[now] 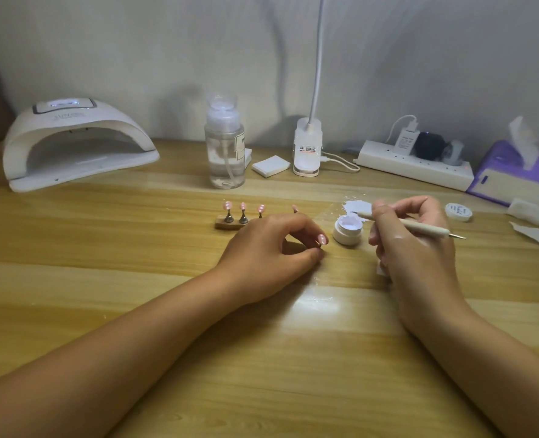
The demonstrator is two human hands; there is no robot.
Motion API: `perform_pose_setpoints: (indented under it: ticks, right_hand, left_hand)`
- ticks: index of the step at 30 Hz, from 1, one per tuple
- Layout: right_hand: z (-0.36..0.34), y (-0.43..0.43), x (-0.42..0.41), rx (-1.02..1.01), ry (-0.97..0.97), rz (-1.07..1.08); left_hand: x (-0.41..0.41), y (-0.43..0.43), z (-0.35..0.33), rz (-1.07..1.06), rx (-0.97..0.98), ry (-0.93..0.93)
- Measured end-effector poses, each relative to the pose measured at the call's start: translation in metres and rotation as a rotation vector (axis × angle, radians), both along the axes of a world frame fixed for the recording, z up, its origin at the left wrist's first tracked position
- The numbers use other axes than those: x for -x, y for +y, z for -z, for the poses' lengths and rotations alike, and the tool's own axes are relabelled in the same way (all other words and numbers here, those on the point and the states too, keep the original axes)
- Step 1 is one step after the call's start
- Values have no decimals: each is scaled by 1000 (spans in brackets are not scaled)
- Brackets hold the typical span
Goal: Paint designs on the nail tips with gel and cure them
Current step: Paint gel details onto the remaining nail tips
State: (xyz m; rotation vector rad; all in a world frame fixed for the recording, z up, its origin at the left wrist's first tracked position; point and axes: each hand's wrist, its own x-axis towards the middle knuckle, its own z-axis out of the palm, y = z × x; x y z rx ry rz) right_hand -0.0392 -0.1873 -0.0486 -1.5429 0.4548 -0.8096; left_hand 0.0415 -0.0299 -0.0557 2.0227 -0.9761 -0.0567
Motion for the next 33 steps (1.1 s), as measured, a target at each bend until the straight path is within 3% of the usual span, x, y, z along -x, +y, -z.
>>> perform_pose_setpoints:
  ticks: [10, 33]
  right_hand:
    - [-5, -7, 0, -59, 48, -27]
    - [5, -9, -5, 100, 82, -1]
  left_hand:
    - [-3, -1, 4, -12, 14, 39]
    - [1, 1, -1, -3, -40, -57]
